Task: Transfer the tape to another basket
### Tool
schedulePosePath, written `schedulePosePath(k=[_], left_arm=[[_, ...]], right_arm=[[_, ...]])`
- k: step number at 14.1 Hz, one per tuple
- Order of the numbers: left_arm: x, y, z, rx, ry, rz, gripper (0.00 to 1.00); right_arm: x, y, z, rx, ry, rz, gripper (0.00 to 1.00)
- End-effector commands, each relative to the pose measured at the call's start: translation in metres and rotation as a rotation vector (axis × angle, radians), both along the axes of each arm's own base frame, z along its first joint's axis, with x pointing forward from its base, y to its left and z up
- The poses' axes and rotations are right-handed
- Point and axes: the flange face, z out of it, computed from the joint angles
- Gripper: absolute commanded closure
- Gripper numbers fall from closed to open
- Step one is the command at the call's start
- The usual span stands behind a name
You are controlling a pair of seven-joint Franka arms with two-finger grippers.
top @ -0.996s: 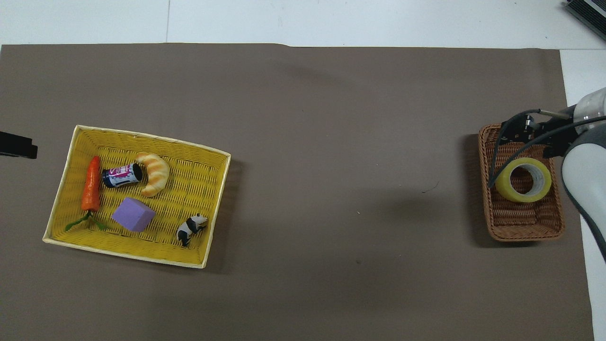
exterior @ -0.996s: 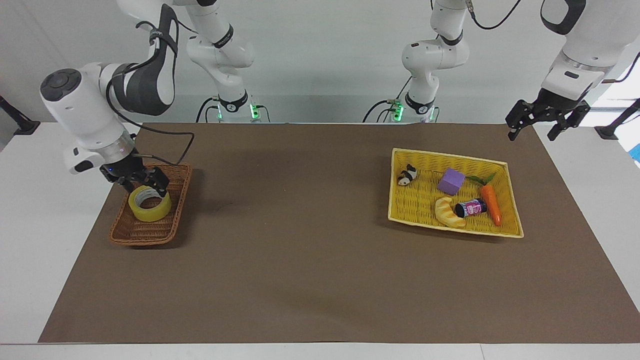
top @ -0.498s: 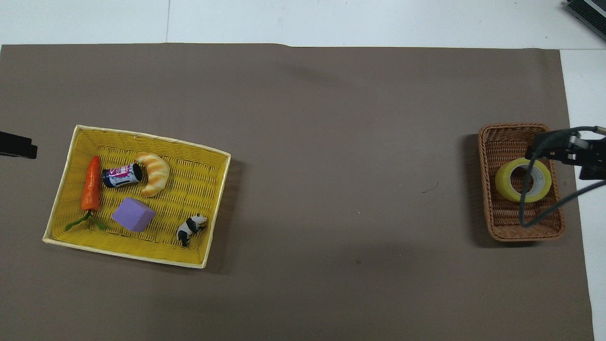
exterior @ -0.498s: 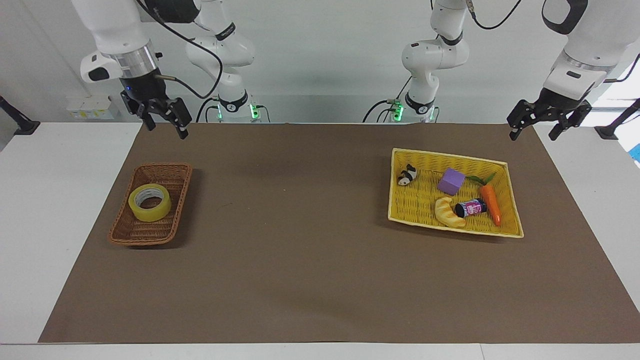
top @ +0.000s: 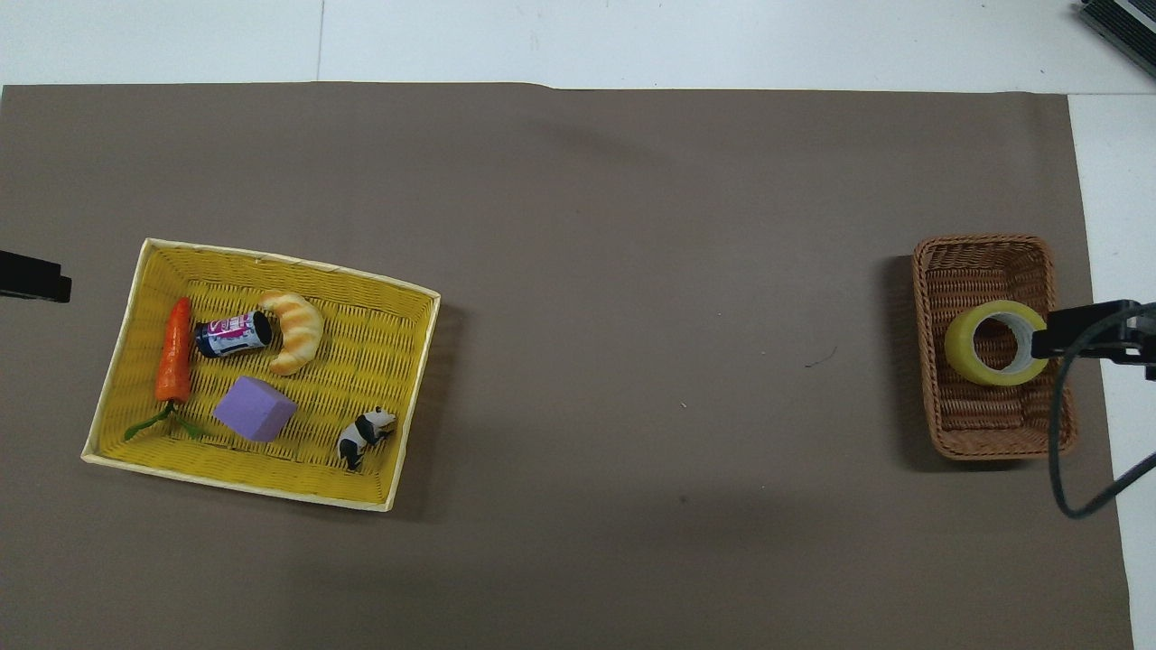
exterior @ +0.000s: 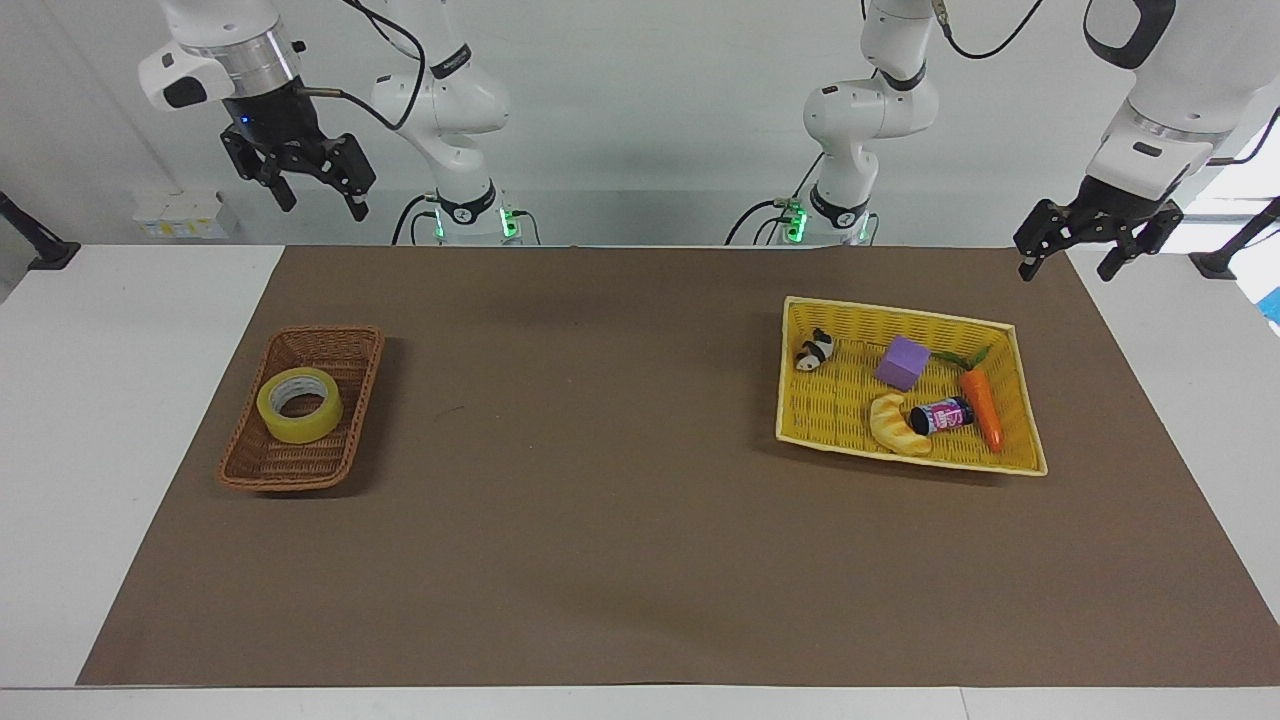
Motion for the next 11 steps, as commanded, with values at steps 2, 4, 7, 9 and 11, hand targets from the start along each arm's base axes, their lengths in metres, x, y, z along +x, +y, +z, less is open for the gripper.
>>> schedulePosePath(k=[2, 4, 7, 9, 11], left_arm=[[-0.0034, -0.0003, 0.0058, 0.013, 0.005, 0.006, 0.0], [-0.0041, 0.0013, 0.0065, 0.013, 0.005, 0.011, 0.0], [-0.0043, 0.0013, 0.0071, 0.013, 0.005, 0.011, 0.0], [-0.0043, 0.0013, 0.0078, 0.013, 0.004, 0.011, 0.0], [-0.0043, 0.0013, 0.0085, 0.013, 0.002, 0.011, 0.0]], right_arm=[[-0.0067, -0.0069, -0.0002, -0.02, 0.048, 0.024, 0.0], [-0.0049, -0.0068, 0.0043, -0.031, 0.081, 0.037, 0.0], [-0.002, -0.0087, 0.0049, -0.061, 0.056, 0.055, 0.0], [-0.0032, -0.0062, 0.0051, -0.065, 0.063, 0.062, 0.0], [-0.0017, -0.006, 0.0043, -0.046, 0.055, 0.06, 0.0]])
